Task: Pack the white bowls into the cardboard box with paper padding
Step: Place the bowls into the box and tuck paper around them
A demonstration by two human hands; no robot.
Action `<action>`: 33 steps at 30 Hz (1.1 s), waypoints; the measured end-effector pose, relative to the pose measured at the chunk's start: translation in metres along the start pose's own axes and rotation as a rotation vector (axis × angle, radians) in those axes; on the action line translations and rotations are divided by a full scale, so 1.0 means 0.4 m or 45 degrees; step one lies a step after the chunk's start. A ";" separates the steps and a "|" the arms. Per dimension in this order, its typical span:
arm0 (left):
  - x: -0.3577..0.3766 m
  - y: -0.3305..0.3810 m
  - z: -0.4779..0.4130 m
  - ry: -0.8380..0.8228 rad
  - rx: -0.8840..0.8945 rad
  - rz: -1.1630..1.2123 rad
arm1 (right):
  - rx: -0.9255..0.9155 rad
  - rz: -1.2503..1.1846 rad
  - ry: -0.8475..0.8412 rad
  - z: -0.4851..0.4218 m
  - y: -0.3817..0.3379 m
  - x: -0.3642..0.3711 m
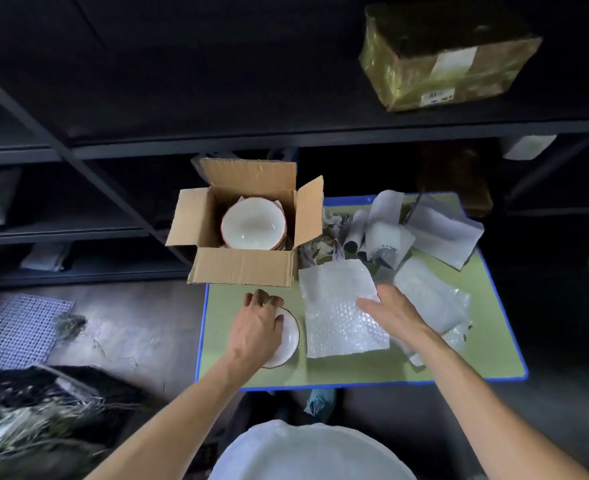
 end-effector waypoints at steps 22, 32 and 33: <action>-0.035 0.080 -0.006 -0.146 0.008 0.376 | 0.203 -0.276 0.015 0.023 0.115 0.004; -0.046 0.235 -0.020 -0.212 0.093 0.505 | 0.232 -0.890 -0.142 0.091 0.127 0.054; -0.046 0.234 -0.019 -0.214 0.078 0.522 | 0.249 -0.975 -0.144 0.092 0.132 0.056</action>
Point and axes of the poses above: each hand's wrist, its own z-axis away from the middle knuckle, its own x-axis out of the palm, y = z × x, the point moved 7 cm from there along -z, towards the middle knuckle
